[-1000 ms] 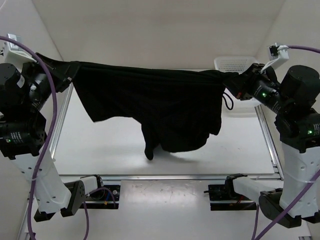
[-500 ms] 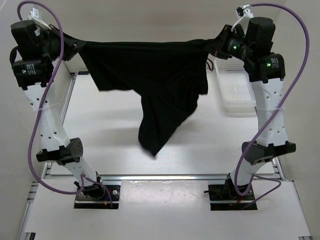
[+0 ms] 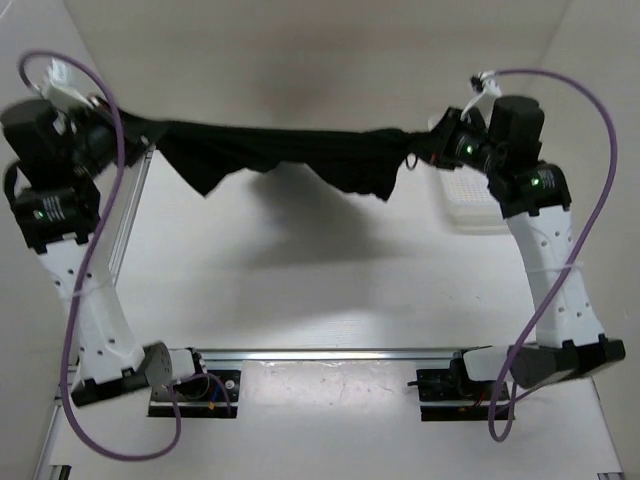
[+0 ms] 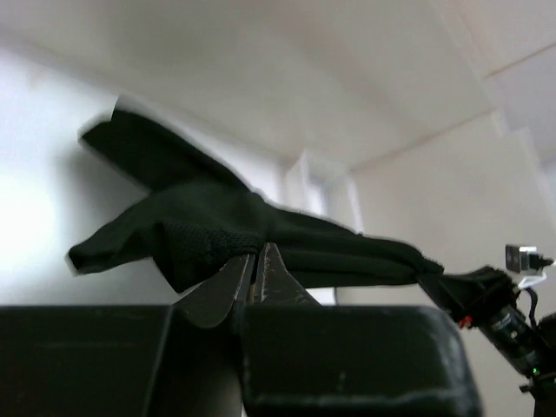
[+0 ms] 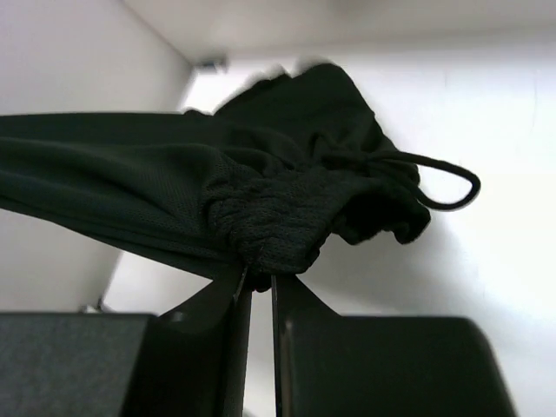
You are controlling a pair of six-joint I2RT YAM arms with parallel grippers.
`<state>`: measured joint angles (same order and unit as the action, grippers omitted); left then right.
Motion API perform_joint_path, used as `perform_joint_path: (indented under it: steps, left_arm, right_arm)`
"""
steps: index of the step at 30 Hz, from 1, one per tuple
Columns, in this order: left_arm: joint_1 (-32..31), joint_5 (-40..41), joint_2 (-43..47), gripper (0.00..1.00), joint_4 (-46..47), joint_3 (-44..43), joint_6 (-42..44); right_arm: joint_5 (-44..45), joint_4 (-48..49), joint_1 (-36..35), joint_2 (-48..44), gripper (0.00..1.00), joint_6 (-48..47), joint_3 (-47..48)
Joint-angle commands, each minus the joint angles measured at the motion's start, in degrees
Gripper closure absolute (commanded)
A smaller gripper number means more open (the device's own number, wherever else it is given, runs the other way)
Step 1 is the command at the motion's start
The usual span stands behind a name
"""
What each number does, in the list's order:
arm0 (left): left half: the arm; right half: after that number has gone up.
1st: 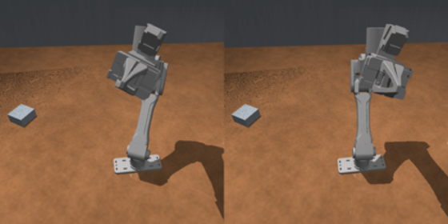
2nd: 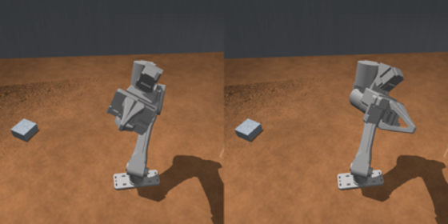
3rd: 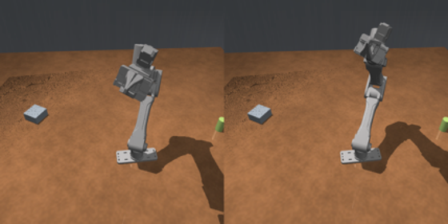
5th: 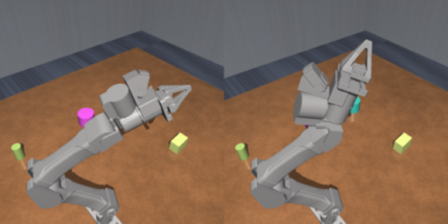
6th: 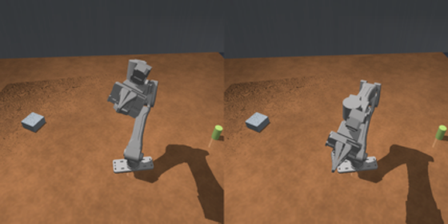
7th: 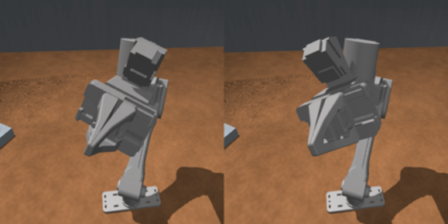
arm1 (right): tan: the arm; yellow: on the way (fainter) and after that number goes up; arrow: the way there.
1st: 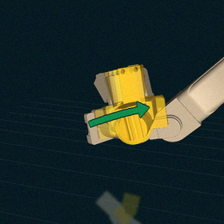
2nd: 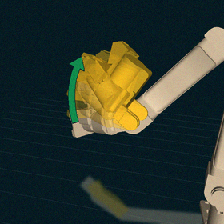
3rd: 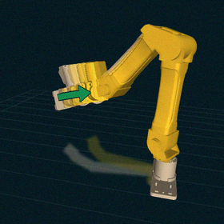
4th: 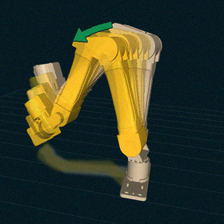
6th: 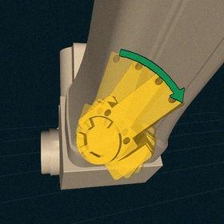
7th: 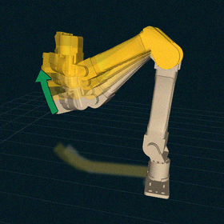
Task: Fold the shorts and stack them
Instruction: Flatten the shorts out
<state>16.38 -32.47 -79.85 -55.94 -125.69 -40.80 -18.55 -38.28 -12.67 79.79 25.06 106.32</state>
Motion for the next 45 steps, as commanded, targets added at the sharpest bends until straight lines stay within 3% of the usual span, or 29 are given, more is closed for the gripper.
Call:
perform_joint_path:
  steps: [1,3,4,6,8,9,10,11,13,14,15,18,20,21,23,24,27,28,30,31,33,34,35,40,45]
  left_arm:
    - [1.5,5.2,8.6,0.90,1.1,19.2,4.6]
    - [0.8,6.2,16.4,0.90,1.1,29.1,5.1]
    - [0.8,6.2,19.0,0.90,1.1,38.6,5.8]
    - [0.8,6.7,25.5,0.90,-1.1,47.0,6.4]
    - [0.8,7.8,29.3,0.90,-3.4,57.9,6.4]
    - [0.8,8.8,32.4,0.83,-5.1,61.1,6.4]
    - [0.8,9.8,33.5,0.62,-6.0,65.7,7.0]
    - [0.8,10.4,34.1,0.50,-6.0,67.2,7.0]
    - [0.8,11.5,34.2,0.22,-8.5,67.9,7.6]
    - [0.8,12.1,33.3,0.03,-8.5,66.7,8.3]
    - [0.8,13.1,32.6,0.01,-8.5,65.5,8.3]
    - [0.8,15.5,28.4,0.02,-6.1,59.0,8.8]
    - [0.0,16.3,24.7,0.06,-4.0,56.5,8.8]
    - [-0.8,16.3,23.3,0.12,-1.5,55.0,8.8]
    - [-3.2,17.4,18.1,0.40,0.7,53.6,9.4]
    - [-4.3,18.7,15.8,0.51,1.2,51.6,10.1]
    - [-11.2,20.9,5.2,0.56,1.8,46.2,12.2]
    - [-12.8,22.2,2.5,0.55,1.8,44.8,12.2]
    - [-17.4,23.4,-5.5,0.38,1.8,40.4,12.8]
    - [-18.7,24.9,-7.9,0.31,1.8,38.7,13.3]
    - [-21.4,26.5,-15.3,0.14,1.0,33.8,13.3]
    - [-22.0,27.9,-17.7,0.13,0.3,31.8,13.3]
    - [-22.5,28.6,-22.5,0.13,-0.4,29.8,13.3]
    - [-23.7,31.1,-35.3,0.13,-3.6,17.9,13.9]
    - [-23.7,32.4,-45.6,0.13,-5.3,12.5,14.4]
  right_arm:
    - [6.4,1.4,2.0,-5.9,1.00,-2.2,-13.0]
    - [7.0,1.4,1.5,-10.4,1.00,-2.7,-24.8]
    - [7.0,1.4,1.5,-11.8,1.00,-2.7,-28.6]
    - [6.5,0.6,0.9,-16.1,1.00,-2.7,-38.7]
    - [5.9,-0.5,0.4,-19.7,0.99,-3.3,-44.2]
    - [5.9,-1.3,0.4,-20.7,0.93,-3.3,-48.7]
    - [5.0,-3.3,-0.2,-21.7,0.81,-2.7,-50.8]
    - [4.4,-4.2,-0.3,-23.8,0.54,-2.7,-52.6]
    - [4.9,-7.3,-0.3,-26.4,0.26,-2.0,-56.6]
    - [6.1,-8.4,-0.3,-28.8,0.16,-2.0,-57.2]
    - [7.6,-9.3,-0.3,-29.6,0.11,-1.4,-57.2]
    - [12.0,-10.6,-0.3,-29.6,0.11,-0.9,-55.4]
    - [13.0,-10.6,-0.3,-26.8,0.18,0.2,-52.5]
    - [13.7,-10.1,-0.3,-25.5,0.29,0.3,-51.5]
    - [14.6,-8.1,-0.3,-21.0,0.48,1.4,-49.2]
    - [14.6,-7.1,-0.3,-19.5,0.65,1.9,-48.6]
    - [15.1,-3.1,-0.3,-12.7,0.86,2.5,-47.4]
    - [15.7,-2.6,-0.3,-8.9,0.86,3.1,-46.6]
    - [16.3,-1.5,-0.3,-3.4,0.84,3.1,-44.9]
    - [17.0,-0.9,-0.3,-1.6,0.77,3.1,-44.1]
    - [17.6,-0.2,-0.3,3.6,0.52,3.1,-41.2]
    - [17.6,-0.2,-0.3,5.4,0.33,3.1,-40.2]
    - [18.6,-0.2,-0.3,7.2,0.29,3.1,-38.0]
    - [19.8,-0.2,-0.9,18.8,0.24,1.9,-31.2]
    - [21.4,-0.2,-1.4,27.4,0.23,0.9,-26.7]
